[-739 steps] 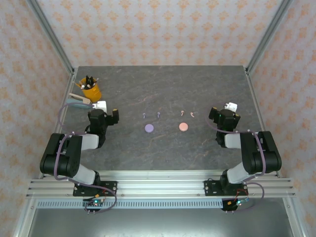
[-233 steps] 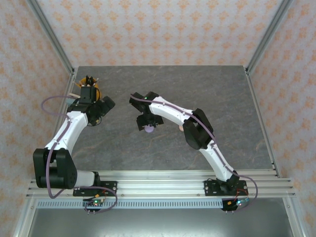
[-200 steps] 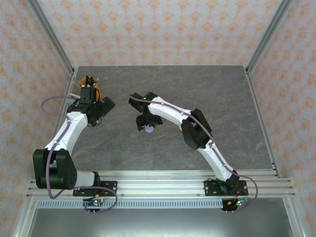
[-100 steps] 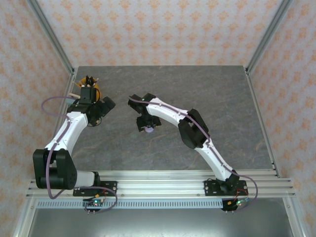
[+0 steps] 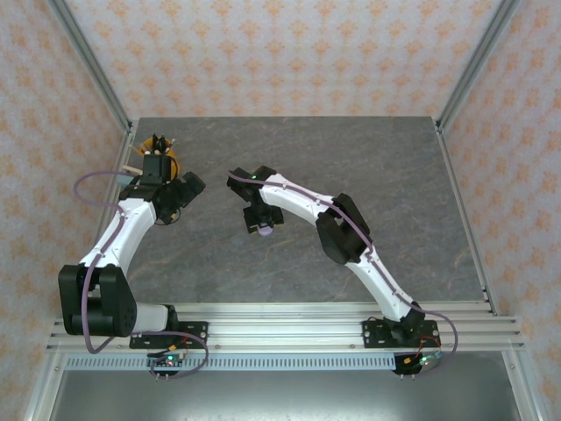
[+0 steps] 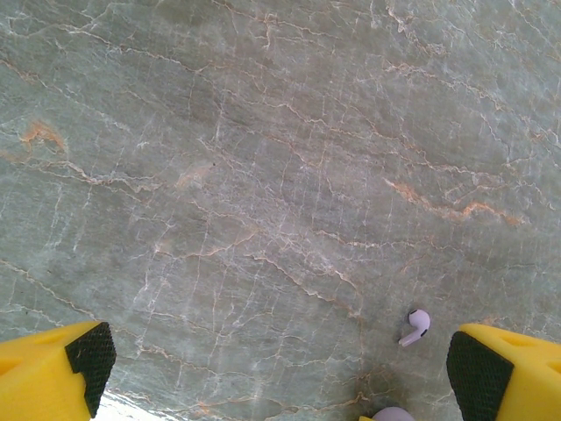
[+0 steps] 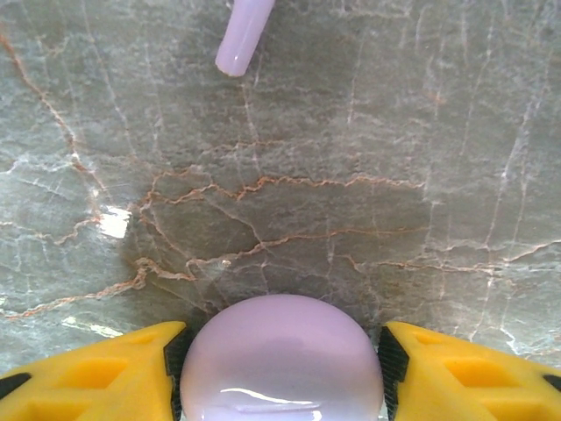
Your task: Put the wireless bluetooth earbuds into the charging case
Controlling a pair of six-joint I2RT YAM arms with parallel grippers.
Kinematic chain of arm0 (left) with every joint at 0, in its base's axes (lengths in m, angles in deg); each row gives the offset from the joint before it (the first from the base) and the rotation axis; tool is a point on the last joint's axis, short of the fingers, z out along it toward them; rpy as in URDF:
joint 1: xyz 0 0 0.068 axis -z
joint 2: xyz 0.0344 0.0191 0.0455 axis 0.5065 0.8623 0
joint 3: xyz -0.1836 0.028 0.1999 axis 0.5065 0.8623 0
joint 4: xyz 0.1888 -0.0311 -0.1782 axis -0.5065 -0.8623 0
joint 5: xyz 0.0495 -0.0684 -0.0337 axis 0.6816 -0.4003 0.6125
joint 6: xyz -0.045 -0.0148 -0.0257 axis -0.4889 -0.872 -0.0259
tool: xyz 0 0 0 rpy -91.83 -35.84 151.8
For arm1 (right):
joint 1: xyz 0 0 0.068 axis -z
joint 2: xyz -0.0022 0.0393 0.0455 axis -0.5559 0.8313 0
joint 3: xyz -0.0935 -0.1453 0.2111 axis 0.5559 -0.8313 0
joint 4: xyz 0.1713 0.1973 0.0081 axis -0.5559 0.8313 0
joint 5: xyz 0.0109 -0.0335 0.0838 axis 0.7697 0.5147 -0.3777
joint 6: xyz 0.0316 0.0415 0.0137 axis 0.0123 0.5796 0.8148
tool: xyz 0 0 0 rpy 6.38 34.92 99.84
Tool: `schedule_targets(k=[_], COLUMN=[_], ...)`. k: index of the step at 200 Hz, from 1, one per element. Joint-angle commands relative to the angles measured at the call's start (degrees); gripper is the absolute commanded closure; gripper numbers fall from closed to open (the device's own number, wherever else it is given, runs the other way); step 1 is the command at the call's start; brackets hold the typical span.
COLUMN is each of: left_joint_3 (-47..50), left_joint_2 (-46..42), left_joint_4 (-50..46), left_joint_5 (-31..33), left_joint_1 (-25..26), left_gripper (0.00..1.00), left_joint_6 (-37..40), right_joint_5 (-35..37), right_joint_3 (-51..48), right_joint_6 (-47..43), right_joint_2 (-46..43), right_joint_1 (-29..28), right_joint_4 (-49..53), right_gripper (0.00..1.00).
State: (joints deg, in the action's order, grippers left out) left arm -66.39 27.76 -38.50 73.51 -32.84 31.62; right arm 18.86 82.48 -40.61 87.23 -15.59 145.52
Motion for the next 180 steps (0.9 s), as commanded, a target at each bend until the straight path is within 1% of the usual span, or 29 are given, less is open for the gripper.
schedule_targets(k=[1,52,83,104,151,180], left_joint_3=[0.62,1.41,3.32,5.59,15.4,22.92], left_joint_2=[-1.46,-1.42,-1.47,-1.53,-5.3,-9.16], left_joint_4=[-1.74,-1.09,1.2,3.63,14.29,23.28], left_joint_5=[-0.4,-1.94,-4.36,-6.54,-13.78,-17.04], left_joint_1=[-0.57,-0.57,-0.56,-0.57,-0.06,2.17], left_gripper=[0.0,0.0,0.0,0.0,0.0,0.0], left_joint_6=[0.03,-0.75,-1.87,-2.66,-4.59,-5.74], right_joint_5=[1.04,0.37,0.77,1.21,0.34,-1.95], right_joint_3=[-0.14,-5.03,-8.88,-10.16,-14.4,-17.48], right_joint_6=[0.15,4.15,8.87,12.24,21.23,26.37], right_joint_2=[0.69,-3.21,-6.73,-8.24,-11.96,-14.71], right_joint_1=[-0.21,-0.21,-0.21,-0.2,1.22,3.11], right_joint_4=[1.99,-1.0,-4.56,-6.27,-11.82,-16.26], right_gripper=[0.44,0.51,0.56,0.57,0.57,0.57])
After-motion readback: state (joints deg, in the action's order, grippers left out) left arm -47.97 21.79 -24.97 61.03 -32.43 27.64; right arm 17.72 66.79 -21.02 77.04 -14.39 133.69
